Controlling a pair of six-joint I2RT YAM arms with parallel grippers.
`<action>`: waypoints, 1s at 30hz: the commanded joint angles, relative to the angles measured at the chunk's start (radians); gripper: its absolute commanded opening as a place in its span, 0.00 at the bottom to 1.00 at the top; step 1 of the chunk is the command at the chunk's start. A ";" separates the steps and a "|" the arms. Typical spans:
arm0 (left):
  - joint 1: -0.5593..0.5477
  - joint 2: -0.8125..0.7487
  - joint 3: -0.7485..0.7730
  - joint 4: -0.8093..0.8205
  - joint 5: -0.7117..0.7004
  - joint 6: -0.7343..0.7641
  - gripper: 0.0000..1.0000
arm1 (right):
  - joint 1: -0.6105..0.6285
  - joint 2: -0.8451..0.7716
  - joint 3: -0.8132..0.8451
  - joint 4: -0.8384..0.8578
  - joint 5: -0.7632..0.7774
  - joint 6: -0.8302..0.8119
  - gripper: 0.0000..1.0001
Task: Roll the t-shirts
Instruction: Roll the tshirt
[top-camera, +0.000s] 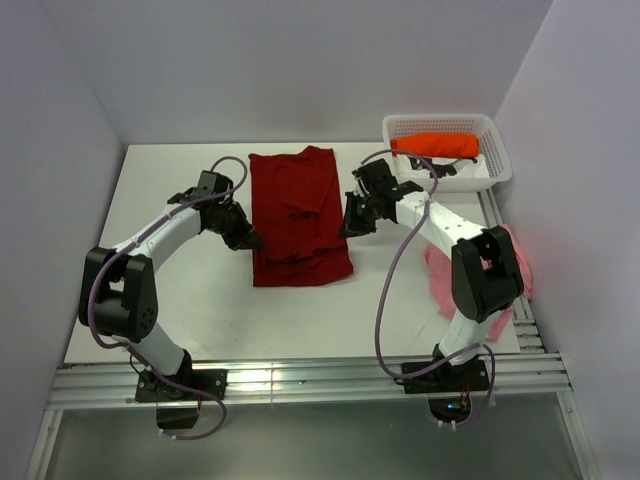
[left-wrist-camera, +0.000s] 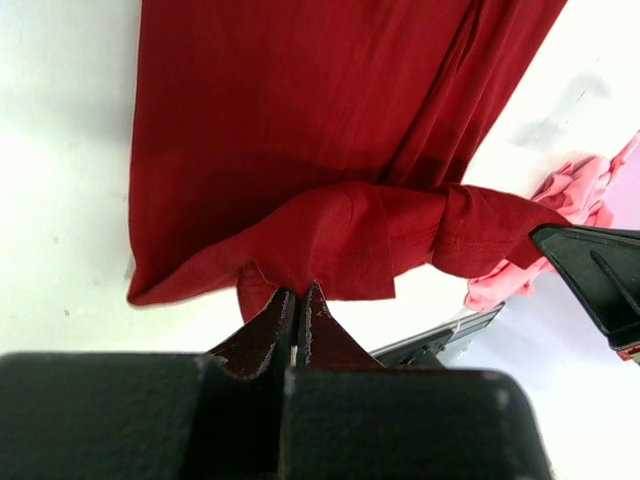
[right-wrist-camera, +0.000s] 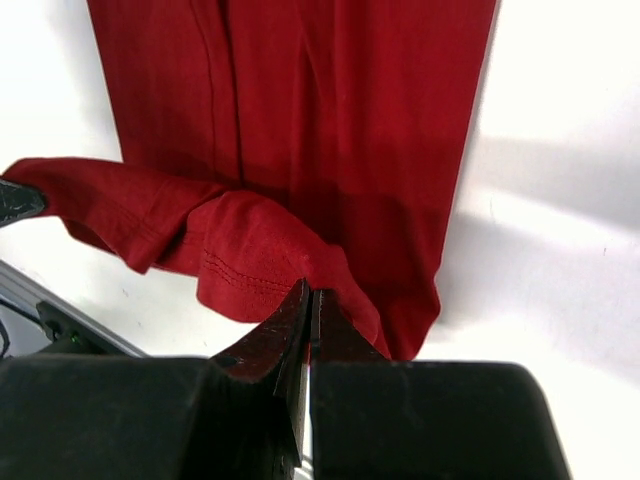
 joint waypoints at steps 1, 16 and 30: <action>0.021 0.031 0.060 0.046 0.023 0.026 0.00 | -0.018 0.025 0.064 0.049 -0.009 0.004 0.00; 0.116 0.098 0.046 0.219 0.055 -0.006 0.66 | -0.097 0.162 0.082 0.268 -0.074 0.133 0.51; 0.099 -0.213 -0.317 0.357 -0.013 0.029 0.63 | -0.097 -0.174 -0.373 0.424 -0.006 0.036 0.58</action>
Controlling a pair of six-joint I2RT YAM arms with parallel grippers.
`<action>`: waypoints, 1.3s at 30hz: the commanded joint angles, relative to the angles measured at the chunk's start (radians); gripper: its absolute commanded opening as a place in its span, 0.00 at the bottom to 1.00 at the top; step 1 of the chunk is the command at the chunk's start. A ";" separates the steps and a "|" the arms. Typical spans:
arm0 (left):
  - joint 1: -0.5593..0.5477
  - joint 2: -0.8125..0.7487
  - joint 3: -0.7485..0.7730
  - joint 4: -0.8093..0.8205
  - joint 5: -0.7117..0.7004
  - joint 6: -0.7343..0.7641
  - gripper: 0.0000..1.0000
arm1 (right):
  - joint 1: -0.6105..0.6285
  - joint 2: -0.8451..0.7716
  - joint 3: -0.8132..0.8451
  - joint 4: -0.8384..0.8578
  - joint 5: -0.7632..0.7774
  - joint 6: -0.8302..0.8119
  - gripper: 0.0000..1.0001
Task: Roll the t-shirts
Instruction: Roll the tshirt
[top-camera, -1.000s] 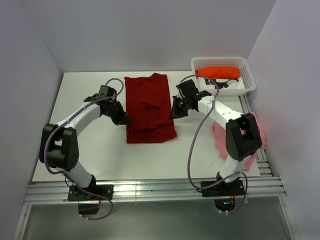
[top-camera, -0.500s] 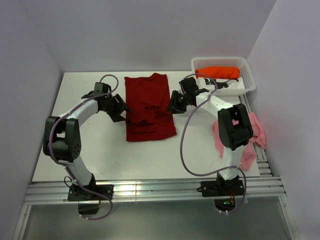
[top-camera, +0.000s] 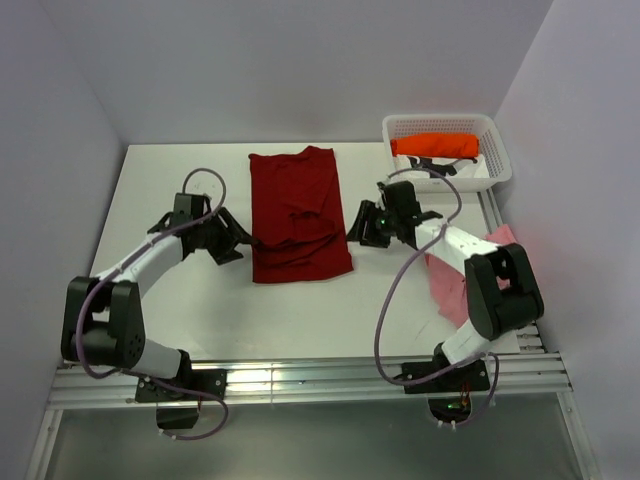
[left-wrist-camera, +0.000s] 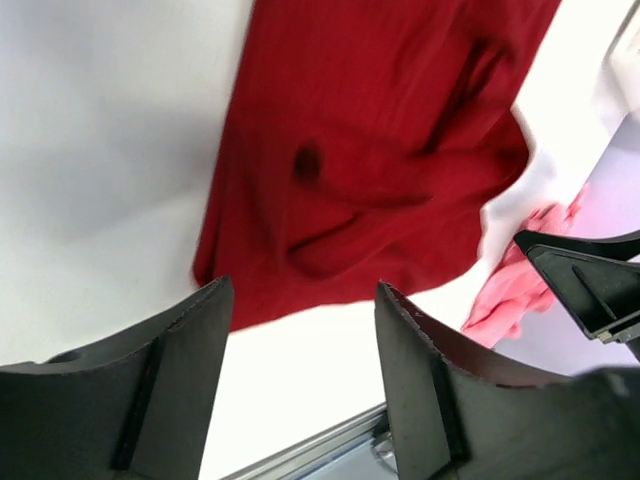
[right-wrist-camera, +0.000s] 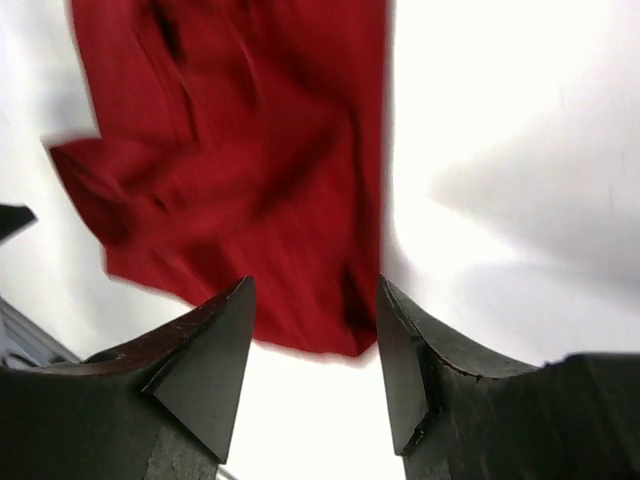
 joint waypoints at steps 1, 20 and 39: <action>-0.027 -0.097 -0.141 0.100 -0.016 0.025 0.62 | 0.003 -0.124 -0.136 0.115 -0.008 -0.043 0.57; -0.125 -0.180 -0.356 0.381 -0.145 0.057 0.58 | 0.015 -0.112 -0.402 0.550 -0.114 -0.034 0.52; -0.126 -0.145 -0.409 0.416 -0.102 0.096 0.47 | 0.035 -0.075 -0.434 0.588 -0.138 -0.025 0.37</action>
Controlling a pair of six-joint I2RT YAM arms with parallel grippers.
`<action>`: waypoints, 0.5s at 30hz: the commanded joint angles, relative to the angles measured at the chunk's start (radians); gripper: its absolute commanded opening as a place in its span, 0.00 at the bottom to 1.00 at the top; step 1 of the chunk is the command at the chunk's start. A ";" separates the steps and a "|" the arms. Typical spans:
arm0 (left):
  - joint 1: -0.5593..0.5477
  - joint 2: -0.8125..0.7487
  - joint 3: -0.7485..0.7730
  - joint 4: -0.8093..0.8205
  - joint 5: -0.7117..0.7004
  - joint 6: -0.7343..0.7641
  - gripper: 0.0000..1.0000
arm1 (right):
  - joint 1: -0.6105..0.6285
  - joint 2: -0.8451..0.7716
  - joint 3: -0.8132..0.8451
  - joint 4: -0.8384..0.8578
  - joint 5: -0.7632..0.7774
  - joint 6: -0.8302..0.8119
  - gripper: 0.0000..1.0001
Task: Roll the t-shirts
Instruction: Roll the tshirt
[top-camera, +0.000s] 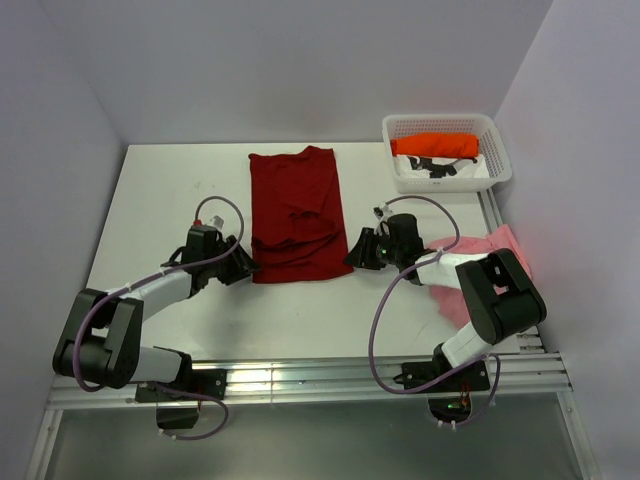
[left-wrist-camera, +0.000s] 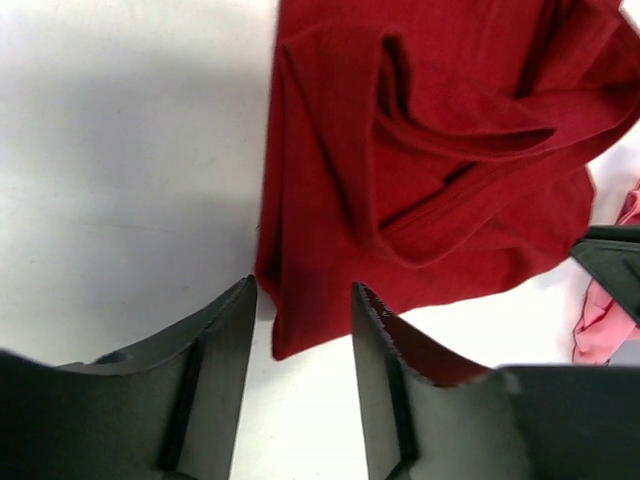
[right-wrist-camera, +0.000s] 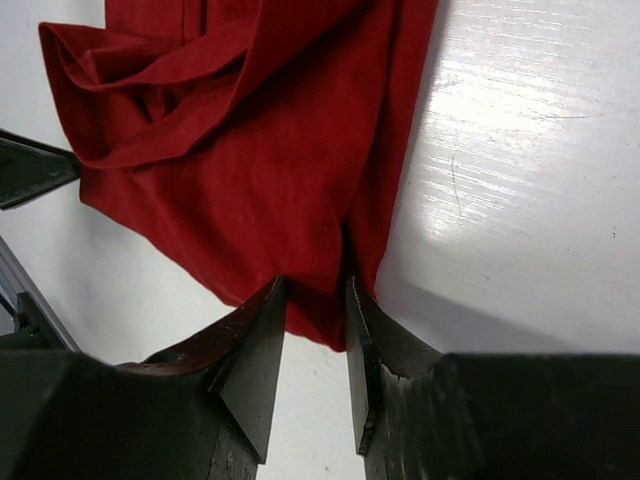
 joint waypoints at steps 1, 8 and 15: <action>-0.004 -0.011 -0.029 0.044 0.028 0.024 0.45 | 0.006 -0.012 -0.007 0.057 -0.024 -0.003 0.37; -0.004 -0.009 -0.077 0.076 0.040 0.013 0.42 | 0.006 -0.008 -0.024 0.072 -0.041 0.006 0.39; -0.015 0.028 -0.072 0.118 0.073 -0.002 0.41 | 0.008 0.009 -0.029 0.054 -0.045 0.006 0.40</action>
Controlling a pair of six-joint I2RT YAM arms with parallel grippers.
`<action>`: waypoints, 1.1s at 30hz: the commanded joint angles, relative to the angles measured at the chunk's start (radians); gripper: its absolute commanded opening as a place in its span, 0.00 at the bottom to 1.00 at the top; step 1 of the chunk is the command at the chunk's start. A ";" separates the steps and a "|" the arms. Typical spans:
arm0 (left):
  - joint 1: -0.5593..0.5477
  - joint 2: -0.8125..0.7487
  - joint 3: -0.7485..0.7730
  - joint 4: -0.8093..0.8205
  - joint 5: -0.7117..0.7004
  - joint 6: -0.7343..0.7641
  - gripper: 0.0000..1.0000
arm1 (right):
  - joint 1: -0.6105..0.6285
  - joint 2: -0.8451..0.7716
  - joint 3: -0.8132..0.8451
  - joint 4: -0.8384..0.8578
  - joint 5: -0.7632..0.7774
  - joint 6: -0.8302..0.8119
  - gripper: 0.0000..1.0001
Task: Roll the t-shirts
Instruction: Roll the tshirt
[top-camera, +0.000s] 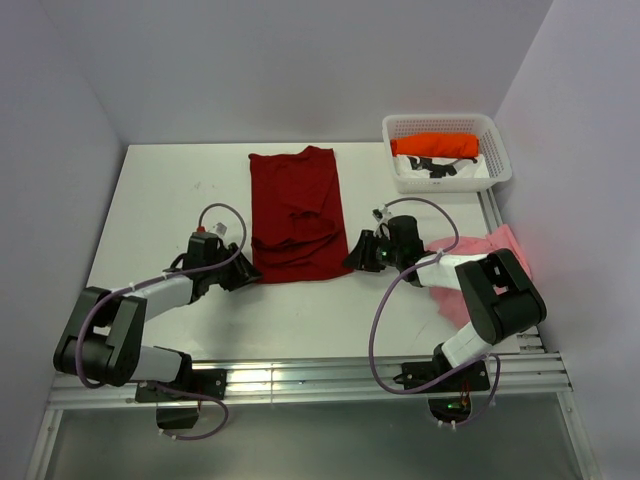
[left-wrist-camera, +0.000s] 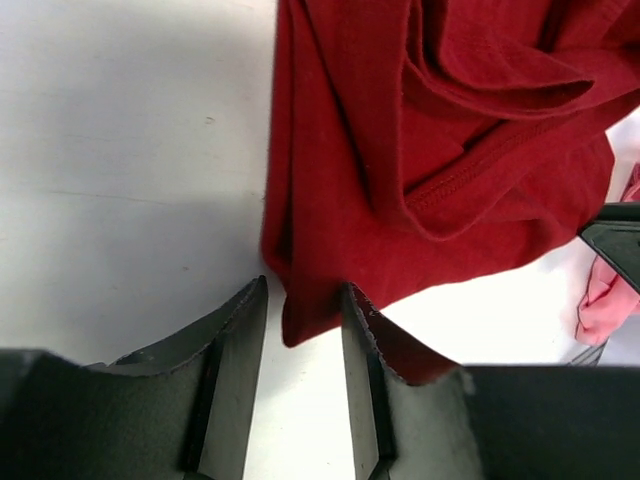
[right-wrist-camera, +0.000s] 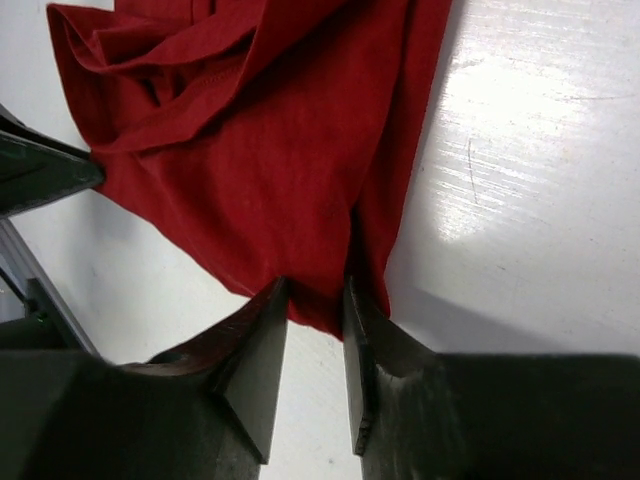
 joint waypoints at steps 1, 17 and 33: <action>-0.016 0.033 0.001 0.052 0.026 -0.004 0.39 | 0.009 0.011 -0.008 0.023 -0.002 0.002 0.34; -0.028 0.099 0.195 -0.228 -0.002 -0.019 0.00 | 0.009 0.026 0.166 -0.254 -0.008 0.016 0.00; -0.004 0.024 0.172 -0.361 0.049 -0.054 0.00 | -0.009 0.009 0.207 -0.467 0.015 0.011 0.00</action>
